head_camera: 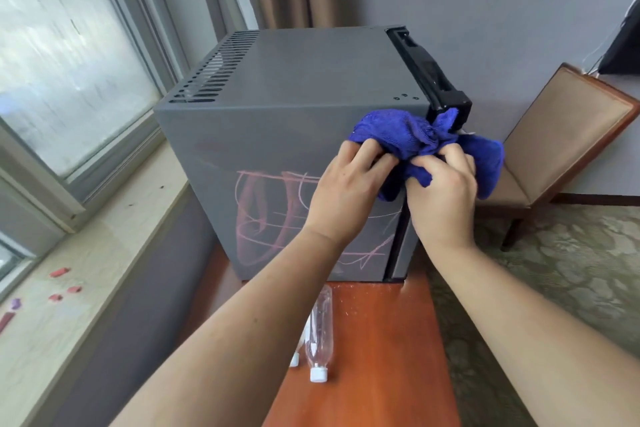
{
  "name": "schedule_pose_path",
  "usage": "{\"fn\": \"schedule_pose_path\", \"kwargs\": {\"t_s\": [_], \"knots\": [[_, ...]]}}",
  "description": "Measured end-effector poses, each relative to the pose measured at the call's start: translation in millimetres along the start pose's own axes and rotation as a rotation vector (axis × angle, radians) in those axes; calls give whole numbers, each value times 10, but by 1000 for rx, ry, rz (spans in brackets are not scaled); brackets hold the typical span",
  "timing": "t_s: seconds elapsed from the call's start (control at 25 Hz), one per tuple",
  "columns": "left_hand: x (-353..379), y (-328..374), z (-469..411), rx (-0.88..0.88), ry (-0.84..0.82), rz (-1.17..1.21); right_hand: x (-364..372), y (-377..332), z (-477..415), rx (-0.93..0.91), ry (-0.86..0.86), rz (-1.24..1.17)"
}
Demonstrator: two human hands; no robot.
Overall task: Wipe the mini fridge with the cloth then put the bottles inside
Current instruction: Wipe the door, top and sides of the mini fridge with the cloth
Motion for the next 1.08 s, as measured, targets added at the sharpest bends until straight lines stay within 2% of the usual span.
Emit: {"fn": "schedule_pose_path", "kwargs": {"t_s": [0.2, 0.52, 0.64, 0.84, 1.08], "knots": [[-220, -497, 214, 5, -38, 4, 360, -391, 133, -3, -42, 6], [-758, -2011, 939, 20, 11, -78, 1493, -1687, 596, -89, -131, -75], [-893, -2384, 1115, -11, 6, -90, 1782, -1978, 710, -80, -144, -104], [-1003, -2599, 1230, -131, -31, -60, 1920, -2194, 812, -95, -214, -118], [-815, -2178, 1164, -184, 34, -28, 1665, -1844, 686, -192, -261, -58]]}}
Point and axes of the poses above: each hand's wrist, its own z-axis away from the middle knuckle, its own x-axis out of the palm, y = z × x, the point moved 10 cm from there along -z, towards the middle knuckle, and after that the axes turned 6 degrees about -z, right-handed, at the moved point
